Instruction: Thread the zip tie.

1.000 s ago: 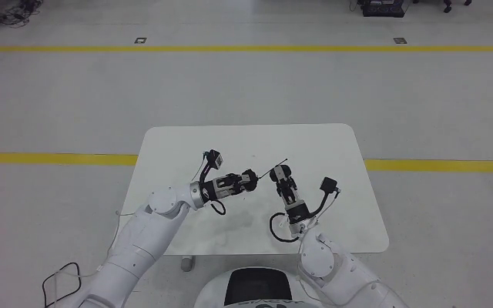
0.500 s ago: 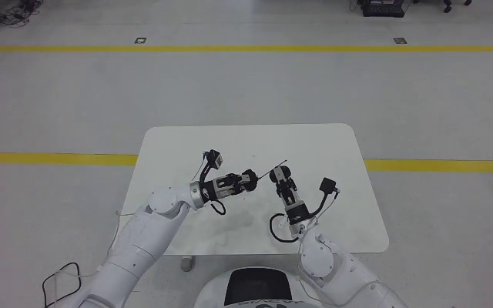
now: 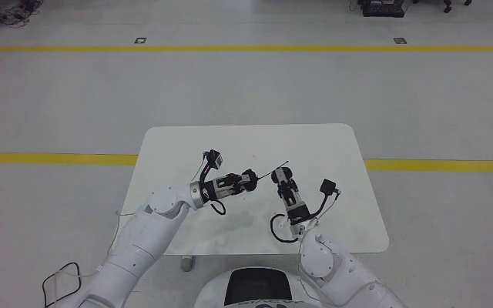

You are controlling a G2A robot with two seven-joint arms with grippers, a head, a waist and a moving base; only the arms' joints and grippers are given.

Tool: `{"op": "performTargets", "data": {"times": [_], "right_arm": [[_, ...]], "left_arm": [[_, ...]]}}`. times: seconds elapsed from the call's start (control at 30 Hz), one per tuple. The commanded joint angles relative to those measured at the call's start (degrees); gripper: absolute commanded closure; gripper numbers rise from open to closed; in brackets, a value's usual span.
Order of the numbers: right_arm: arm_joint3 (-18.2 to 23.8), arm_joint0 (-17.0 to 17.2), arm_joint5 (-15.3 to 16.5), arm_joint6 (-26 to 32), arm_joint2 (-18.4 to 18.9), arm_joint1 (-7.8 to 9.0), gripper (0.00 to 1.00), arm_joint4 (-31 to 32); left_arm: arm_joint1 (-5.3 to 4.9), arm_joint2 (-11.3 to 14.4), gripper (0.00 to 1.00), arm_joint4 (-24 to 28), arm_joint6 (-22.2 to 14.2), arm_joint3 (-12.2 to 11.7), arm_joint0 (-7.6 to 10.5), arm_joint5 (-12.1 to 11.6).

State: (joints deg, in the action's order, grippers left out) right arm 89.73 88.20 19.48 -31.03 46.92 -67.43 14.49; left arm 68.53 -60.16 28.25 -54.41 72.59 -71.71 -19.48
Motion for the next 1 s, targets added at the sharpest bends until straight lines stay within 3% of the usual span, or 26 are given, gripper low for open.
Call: {"op": "performTargets", "data": {"times": [0.0, 0.97], "right_arm": [[-0.2, 0.0, 0.0, 0.2, 0.1, -0.14, 1.0, -0.2], [-0.5, 1.4, 0.0, 1.3, 2.2, -1.29, 1.0, 6.1]], "left_arm": [[0.0, 0.0, 1.0, 0.0, 0.0, 0.0, 0.0, 0.0], [0.0, 0.0, 1.0, 0.0, 0.0, 0.0, 0.0, 0.0]]}}
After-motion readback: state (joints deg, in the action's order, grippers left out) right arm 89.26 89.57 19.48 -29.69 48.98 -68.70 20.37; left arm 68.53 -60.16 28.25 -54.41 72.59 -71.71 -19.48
